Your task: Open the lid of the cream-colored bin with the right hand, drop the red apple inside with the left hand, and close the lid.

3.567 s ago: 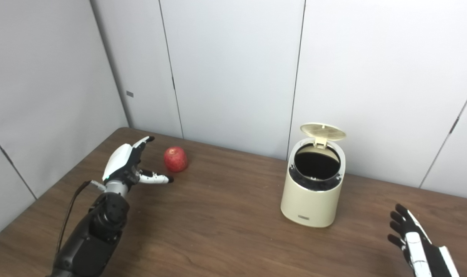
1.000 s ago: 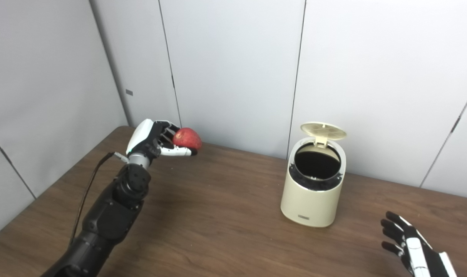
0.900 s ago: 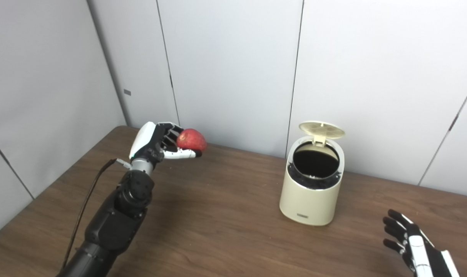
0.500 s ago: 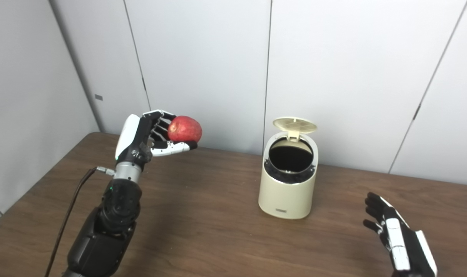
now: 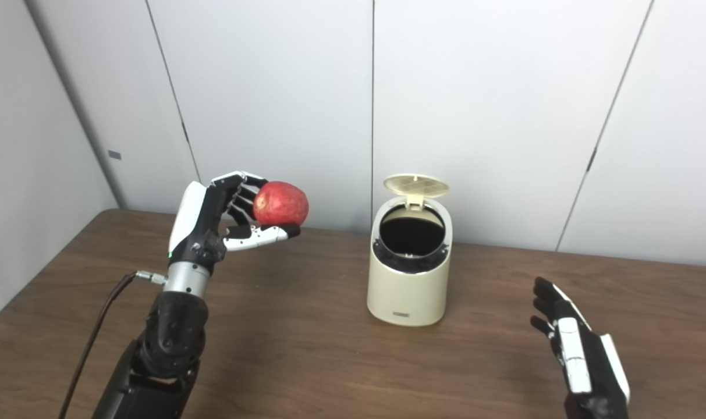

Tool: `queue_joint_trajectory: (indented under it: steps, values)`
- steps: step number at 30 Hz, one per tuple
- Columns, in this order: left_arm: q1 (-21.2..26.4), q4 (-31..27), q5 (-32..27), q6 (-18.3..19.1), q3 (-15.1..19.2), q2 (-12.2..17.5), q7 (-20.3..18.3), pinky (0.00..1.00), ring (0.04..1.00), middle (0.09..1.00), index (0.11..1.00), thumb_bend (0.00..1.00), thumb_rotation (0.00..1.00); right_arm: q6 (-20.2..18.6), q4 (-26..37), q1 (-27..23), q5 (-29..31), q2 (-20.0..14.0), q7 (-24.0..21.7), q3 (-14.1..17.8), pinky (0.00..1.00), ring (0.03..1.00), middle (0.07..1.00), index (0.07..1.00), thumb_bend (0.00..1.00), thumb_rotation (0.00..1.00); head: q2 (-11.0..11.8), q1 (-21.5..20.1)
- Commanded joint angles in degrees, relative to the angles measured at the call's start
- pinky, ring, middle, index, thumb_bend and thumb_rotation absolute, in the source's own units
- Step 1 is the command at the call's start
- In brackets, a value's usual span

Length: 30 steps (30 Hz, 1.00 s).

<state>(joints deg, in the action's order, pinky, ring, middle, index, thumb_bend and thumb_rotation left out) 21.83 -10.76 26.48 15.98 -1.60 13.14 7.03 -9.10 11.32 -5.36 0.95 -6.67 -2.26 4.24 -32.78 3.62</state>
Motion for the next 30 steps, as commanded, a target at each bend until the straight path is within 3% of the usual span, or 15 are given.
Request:
queue_joint_trajectory:
  steps: [1, 8, 17, 24, 30]
  values:
    - [1.79, -1.55, 1.58, -3.1, -0.35, 0.33, 0.92, 0.35, 0.447, 0.5, 0.484, 0.48, 0.0, 2.91, 2.68, -0.83, 0.18, 0.83, 0.82, 0.22, 0.87, 0.918, 0.909, 0.878, 0.54, 1.0, -0.02, -0.44]
    - [0.2, -2.32, 1.25, -4.97, -1.08, -2.19, 1.26, 0.36, 0.456, 0.499, 0.472, 0.48, 0.0, 4.09, 3.09, -0.62, -1.47, 2.06, 1.65, -0.68, 0.9, 0.933, 0.919, 0.885, 0.6, 1.0, 0.47, -4.49]
    - [-0.21, -0.9, 2.56, -7.28, -3.25, -7.02, 2.36, 0.34, 0.452, 0.509, 0.493, 0.48, 0.0, 3.88, 3.82, -0.58, -2.56, 3.38, 2.16, -2.1, 0.89, 0.924, 0.91, 0.886, 0.55, 1.0, 1.2, -6.84]
    - [0.72, 1.69, 2.73, -10.45, -3.98, -9.65, 3.05, 0.33, 0.455, 0.526, 0.49, 0.47, 0.0, 2.62, 4.57, -0.66, -3.75, 4.5, 2.87, -2.89, 0.89, 0.931, 0.914, 0.884, 0.51, 1.0, 1.2, -7.7]
    - [2.16, 3.21, 3.7, -9.71, -4.67, -10.76, 2.83, 0.33, 0.455, 0.534, 0.486, 0.47, 0.0, 0.0, 6.06, -0.39, -7.72, 4.92, 3.7, -4.62, 0.86, 0.92, 0.908, 0.882, 0.51, 1.0, 1.47, -8.26]
